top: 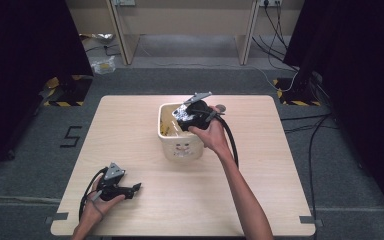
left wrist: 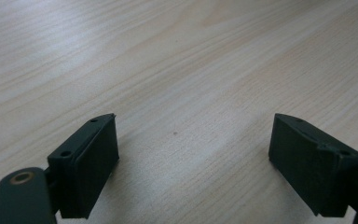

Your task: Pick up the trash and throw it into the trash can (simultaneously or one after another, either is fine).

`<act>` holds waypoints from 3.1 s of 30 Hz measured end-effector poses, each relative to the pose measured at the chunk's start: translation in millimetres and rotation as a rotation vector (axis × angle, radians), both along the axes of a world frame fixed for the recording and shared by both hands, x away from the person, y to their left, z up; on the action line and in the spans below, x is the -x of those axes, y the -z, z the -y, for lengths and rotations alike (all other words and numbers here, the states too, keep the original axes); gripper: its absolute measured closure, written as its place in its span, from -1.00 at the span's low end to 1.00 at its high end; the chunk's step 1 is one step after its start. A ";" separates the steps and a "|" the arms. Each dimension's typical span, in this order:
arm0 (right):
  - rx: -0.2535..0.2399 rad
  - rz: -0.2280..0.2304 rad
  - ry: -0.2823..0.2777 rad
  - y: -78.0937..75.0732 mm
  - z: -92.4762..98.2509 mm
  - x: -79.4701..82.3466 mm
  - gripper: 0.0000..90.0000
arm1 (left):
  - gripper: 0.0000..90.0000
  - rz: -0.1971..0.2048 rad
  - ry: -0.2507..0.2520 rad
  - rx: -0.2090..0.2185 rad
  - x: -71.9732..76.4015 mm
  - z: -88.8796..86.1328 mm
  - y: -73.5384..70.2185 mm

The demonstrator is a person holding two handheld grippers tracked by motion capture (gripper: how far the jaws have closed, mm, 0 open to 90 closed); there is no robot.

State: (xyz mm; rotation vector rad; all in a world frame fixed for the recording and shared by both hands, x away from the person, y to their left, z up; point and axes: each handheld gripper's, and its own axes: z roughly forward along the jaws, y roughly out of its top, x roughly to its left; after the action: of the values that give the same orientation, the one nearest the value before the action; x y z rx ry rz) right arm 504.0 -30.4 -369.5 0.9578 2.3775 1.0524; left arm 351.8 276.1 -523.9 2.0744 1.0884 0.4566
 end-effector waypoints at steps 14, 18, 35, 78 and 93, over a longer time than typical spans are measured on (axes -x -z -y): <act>0.017 -0.042 -0.034 6.7 -3.8 -1.4 -0.32 | -0.67 -0.001 0.001 -0.001 0.0 -0.1 -0.1; 0.005 -0.031 -0.040 4.1 -2.4 -0.3 -0.36 | -0.67 0.000 0.000 0.000 0.0 0.0 0.0; -0.030 0.012 -0.001 -11.9 18.7 10.0 -0.43 | -0.67 0.002 -0.001 0.000 0.0 0.1 0.1; -0.064 0.082 0.077 -18.4 73.4 35.5 -0.55 | -0.68 0.001 0.001 -0.004 0.1 0.1 -0.1; -0.049 0.078 0.097 -8.8 91.1 46.0 -0.55 | -0.68 0.001 0.001 -0.004 0.1 0.2 0.0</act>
State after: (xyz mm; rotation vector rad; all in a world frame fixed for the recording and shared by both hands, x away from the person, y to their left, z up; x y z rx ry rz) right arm 458.0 -121.5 -360.7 1.0191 2.2288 1.0955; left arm 351.8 275.9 -523.9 2.0780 1.0867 0.4596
